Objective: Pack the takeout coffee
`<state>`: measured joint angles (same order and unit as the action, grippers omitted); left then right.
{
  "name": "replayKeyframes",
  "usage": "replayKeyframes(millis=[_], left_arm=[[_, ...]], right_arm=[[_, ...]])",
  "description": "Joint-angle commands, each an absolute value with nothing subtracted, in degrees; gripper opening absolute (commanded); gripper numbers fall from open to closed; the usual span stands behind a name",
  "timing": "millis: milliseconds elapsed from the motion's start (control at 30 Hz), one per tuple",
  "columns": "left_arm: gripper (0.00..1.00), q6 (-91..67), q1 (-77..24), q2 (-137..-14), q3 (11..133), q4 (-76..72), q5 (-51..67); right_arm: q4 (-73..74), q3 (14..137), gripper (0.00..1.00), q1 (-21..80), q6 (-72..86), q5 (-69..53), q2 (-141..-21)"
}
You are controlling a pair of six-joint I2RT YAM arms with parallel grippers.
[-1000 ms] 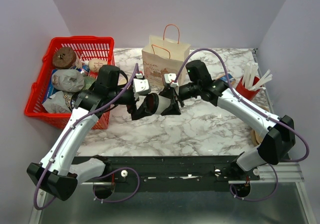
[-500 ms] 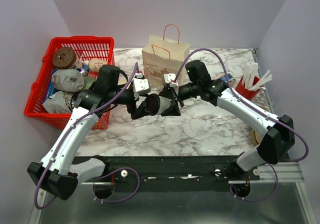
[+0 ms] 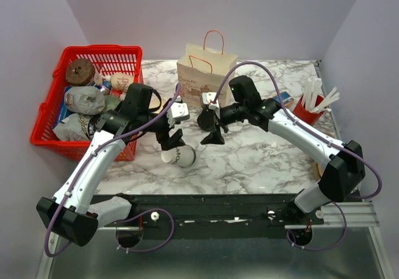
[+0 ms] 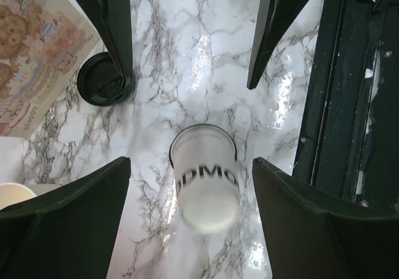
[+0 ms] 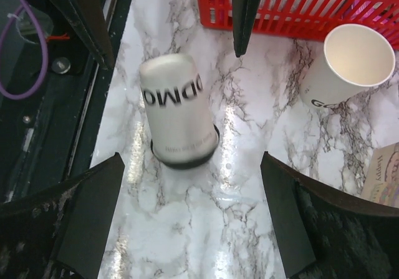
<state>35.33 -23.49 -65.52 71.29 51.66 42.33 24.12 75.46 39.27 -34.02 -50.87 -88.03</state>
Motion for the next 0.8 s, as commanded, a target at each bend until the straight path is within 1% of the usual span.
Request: replayKeyframes(millis=[0, 100, 167, 300, 500, 767], left_arm=[[0.89, 34.28, -23.56, -63.9, 66.89, 51.59, 36.75], [0.9, 33.57, -23.55, -63.19, 63.2, 52.03, 35.25], [0.91, 34.36, -23.47, -63.02, 60.83, 52.38, 34.2], [0.91, 37.08, -23.55, -64.59, 59.41, 54.83, 30.68], [0.92, 40.07, -23.47, -72.33, 61.96, 63.53, 18.73], [0.93, 36.84, -21.37, -78.3, 59.86, 62.58, 5.29]], right_arm=[[27.33, 74.71, 1.0, 39.46, -41.81, -48.87, -89.47], [29.79, 74.53, 1.0, 39.46, -45.86, -45.98, -90.7], [29.97, 73.92, 1.0, 39.29, -46.23, -43.34, -90.27], [29.79, 71.29, 1.0, 38.67, -44.49, -42.89, -87.63], [29.79, 67.59, 0.99, 37.62, -39.47, -42.19, -83.42], [29.79, 62.15, 0.99, 37.09, -39.2, -38.5, -77.17]])
